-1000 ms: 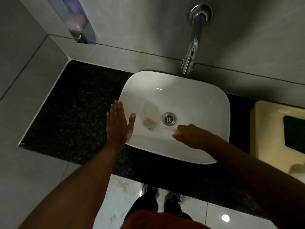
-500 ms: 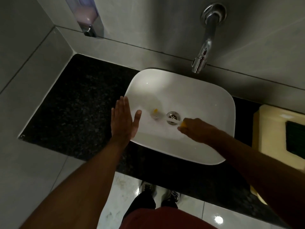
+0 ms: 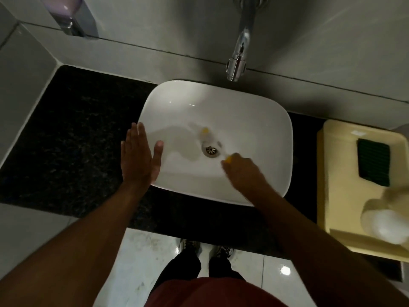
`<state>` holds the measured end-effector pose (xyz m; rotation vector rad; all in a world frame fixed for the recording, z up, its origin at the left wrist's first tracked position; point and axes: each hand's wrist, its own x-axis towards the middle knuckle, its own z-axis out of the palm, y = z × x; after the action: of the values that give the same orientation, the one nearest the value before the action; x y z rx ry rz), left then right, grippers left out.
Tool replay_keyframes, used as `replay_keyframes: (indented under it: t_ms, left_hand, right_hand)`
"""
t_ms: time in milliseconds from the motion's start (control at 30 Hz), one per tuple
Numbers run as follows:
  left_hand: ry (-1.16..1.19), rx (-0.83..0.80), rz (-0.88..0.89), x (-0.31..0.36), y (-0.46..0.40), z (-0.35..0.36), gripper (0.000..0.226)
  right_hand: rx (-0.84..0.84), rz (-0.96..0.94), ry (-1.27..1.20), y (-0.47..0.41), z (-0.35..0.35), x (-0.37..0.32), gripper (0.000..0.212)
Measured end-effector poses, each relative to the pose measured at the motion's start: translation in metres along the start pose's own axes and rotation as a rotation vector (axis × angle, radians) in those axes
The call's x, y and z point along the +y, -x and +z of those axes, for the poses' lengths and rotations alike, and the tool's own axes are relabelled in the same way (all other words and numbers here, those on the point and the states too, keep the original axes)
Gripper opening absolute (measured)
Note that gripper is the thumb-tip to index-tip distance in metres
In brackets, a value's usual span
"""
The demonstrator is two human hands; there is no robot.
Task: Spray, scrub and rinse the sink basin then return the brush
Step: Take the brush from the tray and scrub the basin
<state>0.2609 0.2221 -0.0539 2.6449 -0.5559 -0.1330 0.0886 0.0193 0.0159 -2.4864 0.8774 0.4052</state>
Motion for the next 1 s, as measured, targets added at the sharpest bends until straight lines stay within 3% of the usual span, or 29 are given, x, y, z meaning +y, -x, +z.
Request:
replay_keyframes:
  t_ms: [67, 133, 267, 400, 533, 667, 733, 833, 1000]
  left_hand:
    - [0.012, -0.087, 0.058, 0.043, -0.001, 0.024, 0.086]
    - [0.016, -0.079, 0.041, 0.056, 0.002, 0.028, 0.086]
    - [-0.038, -0.056, 0.045, 0.027, 0.013, 0.02, 0.084]
    - [-0.07, -0.035, 0.007, -0.008, 0.015, 0.009, 0.085]
    - [-0.067, -0.016, 0.029, -0.006, 0.013, 0.016, 0.086]
    - [-0.059, -0.025, 0.027, -0.004, 0.015, 0.013, 0.083]
    - [-0.066, -0.016, 0.024, -0.002, 0.016, 0.012, 0.082]
    - [-0.083, -0.032, 0.013, -0.002, 0.016, 0.012, 0.082]
    - [-0.064, -0.036, -0.004, -0.002, 0.015, 0.011, 0.085]
  right_hand:
    - [0.025, 0.203, 0.013, 0.014, -0.025, 0.073, 0.031]
    - [-0.013, 0.222, 0.023, 0.046, -0.025, 0.095, 0.027]
    - [-0.095, 0.087, 0.007, 0.07, 0.015, 0.048, 0.027]
    - [-0.04, -0.011, 0.01, 0.029, 0.031, -0.012, 0.04]
    - [0.025, 0.071, 0.014, -0.002, 0.011, 0.002, 0.033]
    - [0.013, 0.187, -0.01, 0.033, 0.003, 0.036, 0.033]
    - [-0.027, 0.17, -0.002, 0.062, 0.013, 0.045, 0.023]
    - [-0.029, 0.054, 0.052, 0.082, 0.034, 0.027, 0.032]
    - [0.031, 0.068, -0.023, 0.025, 0.025, 0.0, 0.041]
